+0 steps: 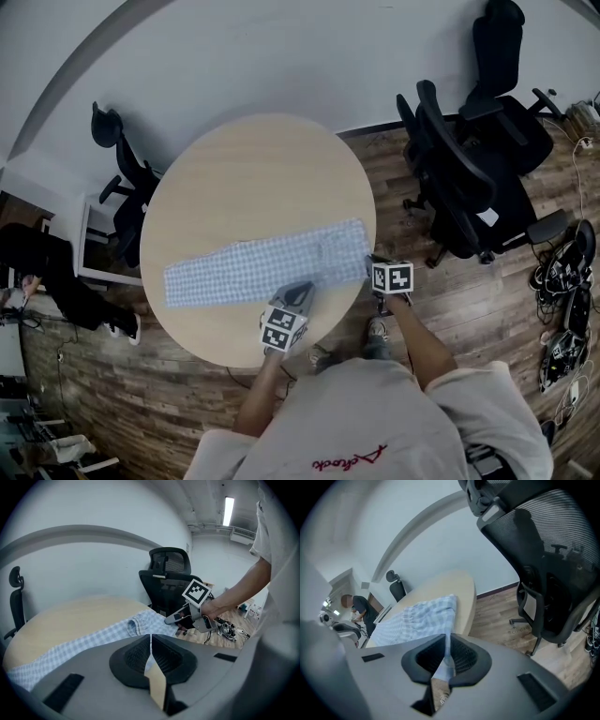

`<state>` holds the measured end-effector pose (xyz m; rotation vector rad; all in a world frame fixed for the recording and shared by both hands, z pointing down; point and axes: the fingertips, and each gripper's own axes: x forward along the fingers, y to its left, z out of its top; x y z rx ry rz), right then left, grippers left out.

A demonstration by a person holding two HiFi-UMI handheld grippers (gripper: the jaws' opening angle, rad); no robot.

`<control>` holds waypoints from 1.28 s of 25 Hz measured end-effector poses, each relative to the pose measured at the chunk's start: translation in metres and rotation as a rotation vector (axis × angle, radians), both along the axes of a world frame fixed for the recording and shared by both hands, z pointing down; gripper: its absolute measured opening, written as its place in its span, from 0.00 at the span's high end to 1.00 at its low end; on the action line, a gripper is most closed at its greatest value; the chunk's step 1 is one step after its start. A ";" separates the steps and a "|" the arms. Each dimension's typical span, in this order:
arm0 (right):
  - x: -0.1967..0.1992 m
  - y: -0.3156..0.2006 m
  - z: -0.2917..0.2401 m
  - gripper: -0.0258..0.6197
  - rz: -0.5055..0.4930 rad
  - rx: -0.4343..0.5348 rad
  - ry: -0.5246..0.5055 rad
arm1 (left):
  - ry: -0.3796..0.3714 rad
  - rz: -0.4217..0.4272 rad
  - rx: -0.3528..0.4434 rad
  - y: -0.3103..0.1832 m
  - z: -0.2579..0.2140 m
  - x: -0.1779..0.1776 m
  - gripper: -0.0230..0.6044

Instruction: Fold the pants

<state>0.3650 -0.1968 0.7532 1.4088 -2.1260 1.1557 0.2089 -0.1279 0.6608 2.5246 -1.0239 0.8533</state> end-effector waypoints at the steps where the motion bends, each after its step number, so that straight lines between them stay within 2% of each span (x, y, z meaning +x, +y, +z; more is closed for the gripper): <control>1: 0.010 -0.002 0.000 0.88 0.003 0.003 0.002 | 0.001 0.008 0.001 -0.002 0.000 0.008 0.90; 6: 0.043 -0.008 0.003 0.88 0.010 0.008 -0.002 | 0.003 0.032 0.000 -0.010 0.002 0.037 0.90; 12: 0.039 -0.003 -0.011 0.87 -0.003 0.038 -0.010 | 0.003 0.036 0.005 -0.006 0.001 0.036 0.90; 17: 0.025 -0.003 -0.048 0.87 -0.014 0.124 -0.036 | 0.035 0.045 0.022 -0.004 -0.003 0.026 0.90; 25: -0.052 0.008 -0.123 0.88 -0.163 0.311 0.062 | 0.098 0.050 0.057 0.012 -0.012 -0.007 0.90; 32: -0.150 0.022 -0.142 0.87 -0.371 0.404 0.260 | 0.138 -0.018 0.080 0.027 -0.019 -0.070 0.90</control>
